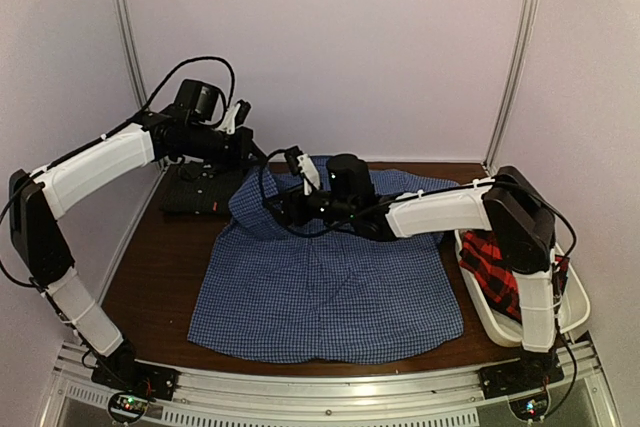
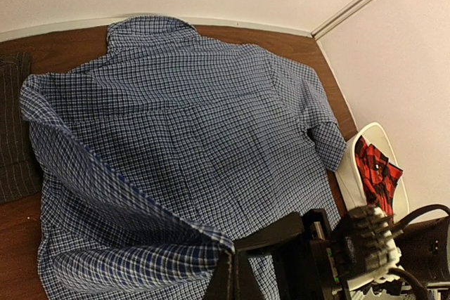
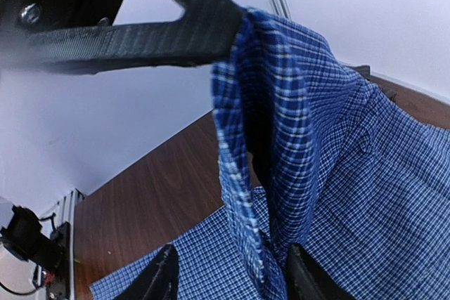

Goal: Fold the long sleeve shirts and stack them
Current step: Pass from the left arm to the right, then pick up the shirt from the center of the board.

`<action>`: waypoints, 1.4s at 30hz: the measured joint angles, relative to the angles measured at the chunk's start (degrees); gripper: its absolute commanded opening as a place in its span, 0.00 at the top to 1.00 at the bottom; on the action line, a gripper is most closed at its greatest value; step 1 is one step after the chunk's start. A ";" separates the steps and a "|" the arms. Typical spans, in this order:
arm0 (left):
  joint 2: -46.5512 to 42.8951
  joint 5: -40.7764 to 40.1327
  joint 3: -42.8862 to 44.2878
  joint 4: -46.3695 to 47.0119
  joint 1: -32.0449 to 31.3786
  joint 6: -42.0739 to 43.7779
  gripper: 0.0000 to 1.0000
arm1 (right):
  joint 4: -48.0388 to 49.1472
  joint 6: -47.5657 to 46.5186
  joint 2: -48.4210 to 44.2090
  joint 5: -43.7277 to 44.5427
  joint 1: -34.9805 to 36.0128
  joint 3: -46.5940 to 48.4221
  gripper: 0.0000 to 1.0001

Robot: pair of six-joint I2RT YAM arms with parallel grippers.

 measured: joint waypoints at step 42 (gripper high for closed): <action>-43.60 -24.57 -54.97 -8.04 -14.71 -34.49 0.63 | -37.13 0.68 0.61 -5.49 -15.91 18.71 1.00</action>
